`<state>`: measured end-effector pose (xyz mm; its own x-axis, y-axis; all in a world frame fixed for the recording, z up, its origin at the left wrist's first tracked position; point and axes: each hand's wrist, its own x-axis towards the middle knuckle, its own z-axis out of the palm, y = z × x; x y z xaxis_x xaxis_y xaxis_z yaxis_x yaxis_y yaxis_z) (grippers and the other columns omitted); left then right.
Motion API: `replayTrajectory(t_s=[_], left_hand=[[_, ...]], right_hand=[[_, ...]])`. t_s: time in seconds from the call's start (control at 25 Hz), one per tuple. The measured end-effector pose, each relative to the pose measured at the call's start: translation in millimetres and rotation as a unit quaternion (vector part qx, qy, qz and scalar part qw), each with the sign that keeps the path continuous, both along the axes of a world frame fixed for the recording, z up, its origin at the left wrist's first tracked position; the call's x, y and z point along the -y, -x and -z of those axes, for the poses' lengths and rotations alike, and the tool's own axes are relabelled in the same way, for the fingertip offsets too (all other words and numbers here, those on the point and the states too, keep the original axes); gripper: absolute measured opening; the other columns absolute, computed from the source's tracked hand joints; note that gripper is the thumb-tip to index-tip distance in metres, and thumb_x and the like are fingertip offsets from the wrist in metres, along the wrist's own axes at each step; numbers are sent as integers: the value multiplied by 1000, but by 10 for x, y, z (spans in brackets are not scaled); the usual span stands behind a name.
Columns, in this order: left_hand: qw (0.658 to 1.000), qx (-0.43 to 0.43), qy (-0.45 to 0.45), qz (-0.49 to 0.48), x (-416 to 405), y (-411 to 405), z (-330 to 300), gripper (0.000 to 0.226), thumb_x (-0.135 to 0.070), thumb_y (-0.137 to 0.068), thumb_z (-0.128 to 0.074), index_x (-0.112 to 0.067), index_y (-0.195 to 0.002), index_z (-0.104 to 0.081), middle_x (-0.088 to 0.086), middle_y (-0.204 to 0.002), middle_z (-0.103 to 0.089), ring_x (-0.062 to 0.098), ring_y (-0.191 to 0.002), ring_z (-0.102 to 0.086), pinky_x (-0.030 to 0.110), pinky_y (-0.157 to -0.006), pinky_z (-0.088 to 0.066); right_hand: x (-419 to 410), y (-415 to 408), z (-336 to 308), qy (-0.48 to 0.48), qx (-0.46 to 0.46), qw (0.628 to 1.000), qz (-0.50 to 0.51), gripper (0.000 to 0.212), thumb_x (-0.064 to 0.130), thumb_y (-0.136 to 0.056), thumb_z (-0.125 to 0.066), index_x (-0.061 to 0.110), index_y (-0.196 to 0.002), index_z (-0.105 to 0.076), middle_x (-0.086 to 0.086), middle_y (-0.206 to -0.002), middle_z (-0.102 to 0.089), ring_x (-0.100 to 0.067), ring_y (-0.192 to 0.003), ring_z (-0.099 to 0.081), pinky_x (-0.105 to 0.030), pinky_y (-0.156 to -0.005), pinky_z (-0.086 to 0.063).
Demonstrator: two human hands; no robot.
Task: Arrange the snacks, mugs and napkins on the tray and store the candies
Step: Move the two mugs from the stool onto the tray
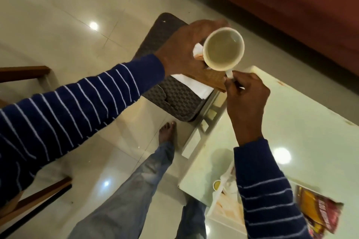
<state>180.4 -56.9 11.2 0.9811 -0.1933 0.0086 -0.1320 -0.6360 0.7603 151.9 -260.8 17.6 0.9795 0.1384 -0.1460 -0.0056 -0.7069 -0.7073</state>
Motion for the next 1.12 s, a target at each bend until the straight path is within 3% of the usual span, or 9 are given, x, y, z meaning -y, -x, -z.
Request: replayTrajectory(t_s=[0.16,0.32,0.4,0.68,0.8,0.88,0.96,1.04,1.12], left_hand=[[996,-16,-1,82,1040,284,-78,86,-32,-70,-86,-12,-143,-43,4,-138,-54,15,-125,-51,30,-103,-45],[986,-28,38,159,2032,789,-38,84,-19,-66,-85,-13,-140,-47,4,-136,-56,18,-123,-52,26,-102,-42],[977,-52,48,199,2481,1089,-21,85,-19,-65,-87,-15,-140,-48,4,-135,-56,20,-121,-54,31,-102,-44],[944,-29,-40,325,3370,2119,58,84,-43,-63,-86,-23,-137,-52,-2,-136,-56,20,-125,-47,43,-98,-45],[934,9,-121,337,3370,2418,189,84,-56,-58,-83,-31,-133,-54,1,-151,-39,28,-142,-23,56,-106,-30],[921,13,-171,349,3334,2551,313,83,-65,-55,-81,-36,-129,-56,2,-158,-27,33,-147,-10,61,-108,-21],[909,10,-214,357,3248,2634,456,81,-71,-54,-77,-39,-126,-56,1,-161,-17,34,-149,-4,63,-108,-18],[898,14,-250,363,3163,2680,595,81,-74,-53,-73,-41,-125,-56,0,-162,-12,34,-149,-4,63,-107,-17],[890,23,-271,367,3096,2696,707,82,-75,-51,-73,-42,-123,-55,0,-162,-11,35,-149,-6,62,-107,-18]], right_hand=[[998,625,-199,-2,-9,997,77,15,15,-88,-74,5,-98,-78,-4,-88,-69,-8,-78,-58,-4,-77,-42],[1887,1441,-308,10,-26,989,143,5,12,-87,-75,8,-90,-76,2,-81,-66,3,-73,-60,-6,-70,-46],[2287,1888,-308,30,-48,986,158,6,11,-87,-74,6,-84,-73,-4,-77,-68,-8,-69,-61,-8,-67,-44],[2962,3359,-230,115,-120,954,248,14,11,-77,-83,8,-90,-78,-6,-87,-76,-13,-70,-63,-9,-68,-39],[2933,3764,4,18,-237,923,304,11,0,-84,-75,-5,-93,-75,-20,-93,-74,-30,-81,-69,-8,-67,-43],[2830,3905,64,-71,-283,898,331,8,-2,-90,-68,-4,-95,-73,-19,-93,-72,-19,-83,-67,-4,-67,-46],[2674,3941,118,-116,-247,899,342,13,-1,-90,-69,10,-83,-71,-6,-80,-68,-8,-75,-63,-21,-74,-54],[2543,3950,192,-168,-248,880,368,21,0,-88,-70,13,-73,-67,-7,-74,-67,-23,-73,-65,-39,-73,-55],[2456,3963,324,-188,-248,871,379,20,4,-89,-71,8,-70,-66,-13,-71,-66,-35,-73,-64,-40,-70,-55]])
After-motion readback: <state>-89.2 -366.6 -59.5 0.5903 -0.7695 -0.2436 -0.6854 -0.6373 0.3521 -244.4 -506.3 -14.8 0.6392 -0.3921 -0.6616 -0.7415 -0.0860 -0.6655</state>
